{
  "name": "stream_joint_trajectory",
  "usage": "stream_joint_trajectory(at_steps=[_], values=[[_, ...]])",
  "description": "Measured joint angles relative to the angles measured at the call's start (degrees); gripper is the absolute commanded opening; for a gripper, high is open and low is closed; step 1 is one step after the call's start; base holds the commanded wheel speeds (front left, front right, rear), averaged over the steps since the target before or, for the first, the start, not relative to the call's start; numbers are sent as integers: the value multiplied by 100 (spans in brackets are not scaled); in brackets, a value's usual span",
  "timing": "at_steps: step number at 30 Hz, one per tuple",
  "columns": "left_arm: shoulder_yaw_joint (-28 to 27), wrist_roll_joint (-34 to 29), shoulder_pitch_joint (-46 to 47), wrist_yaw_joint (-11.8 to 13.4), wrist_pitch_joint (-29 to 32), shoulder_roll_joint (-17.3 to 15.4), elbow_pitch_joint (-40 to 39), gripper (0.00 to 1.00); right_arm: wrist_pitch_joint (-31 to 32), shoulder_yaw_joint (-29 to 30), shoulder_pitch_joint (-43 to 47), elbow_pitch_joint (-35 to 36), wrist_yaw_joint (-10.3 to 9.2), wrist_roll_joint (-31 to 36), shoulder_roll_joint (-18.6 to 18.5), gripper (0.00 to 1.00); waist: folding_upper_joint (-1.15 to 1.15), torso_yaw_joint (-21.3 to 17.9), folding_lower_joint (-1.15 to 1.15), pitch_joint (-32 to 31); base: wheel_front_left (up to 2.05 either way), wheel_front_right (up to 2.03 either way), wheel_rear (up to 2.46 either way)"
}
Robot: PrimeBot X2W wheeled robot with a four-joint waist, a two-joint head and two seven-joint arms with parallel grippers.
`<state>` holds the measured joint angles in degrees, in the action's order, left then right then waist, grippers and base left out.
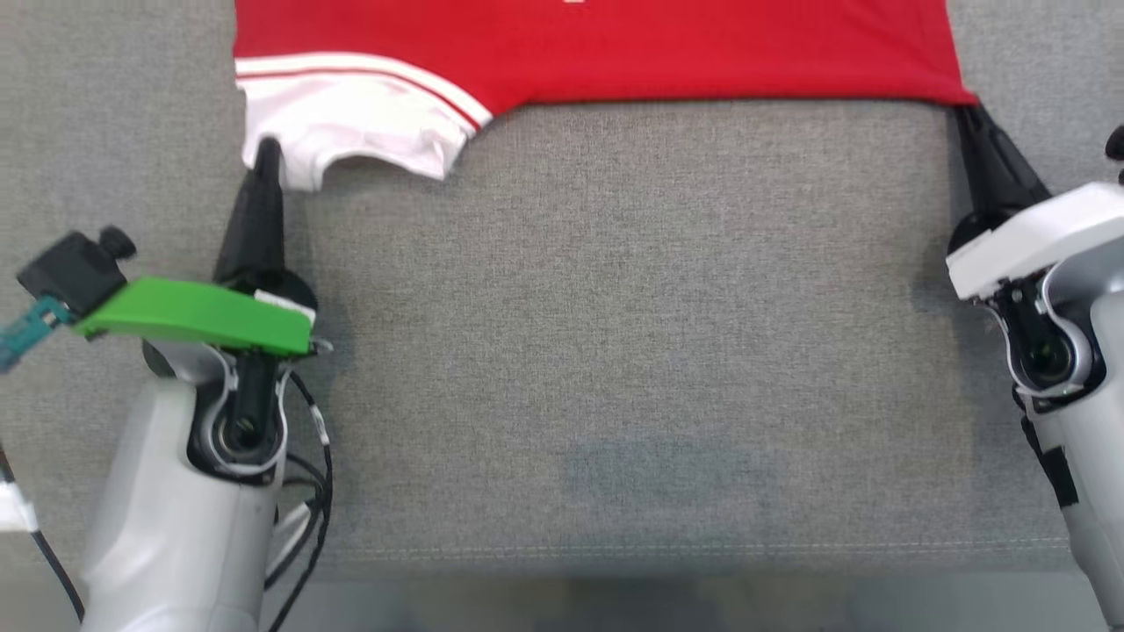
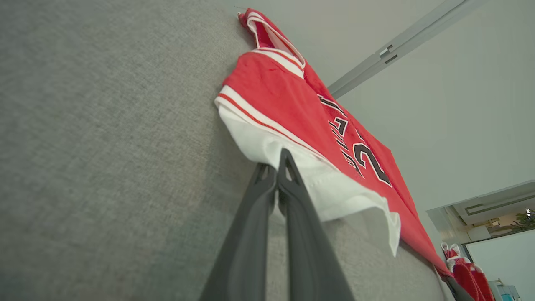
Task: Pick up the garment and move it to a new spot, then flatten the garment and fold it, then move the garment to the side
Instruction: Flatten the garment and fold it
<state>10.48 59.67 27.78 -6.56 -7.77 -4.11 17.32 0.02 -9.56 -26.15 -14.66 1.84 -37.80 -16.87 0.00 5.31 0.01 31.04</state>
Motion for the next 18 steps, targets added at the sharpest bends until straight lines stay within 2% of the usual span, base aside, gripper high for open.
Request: stream_joint_trajectory(at_steps=[6, 10, 15, 18], values=[[157, 181, -337, -31, 131, 23, -37, 0, -162, 45, 207, -192, 120, 73, -263, 0, 0, -4, 0, -365, 0, 0, 0], [310, 370, -558, -33, 424, 14, -294, 0, -211, 21, 419, -242, 179, 240, -491, 0, 0, 19, 0, -675, 0, 0, 0], [478, 385, -858, -33, 783, -168, -821, 0, -311, -269, 712, -130, 293, 744, -898, 0, 0, 94, -1, -1044, 0, 0, 0], [559, 371, -1084, -33, 990, -354, -1103, 0, -352, -371, 867, -16, 314, 827, -977, 0, 0, 157, -1, -1241, 0, 0, 0]])
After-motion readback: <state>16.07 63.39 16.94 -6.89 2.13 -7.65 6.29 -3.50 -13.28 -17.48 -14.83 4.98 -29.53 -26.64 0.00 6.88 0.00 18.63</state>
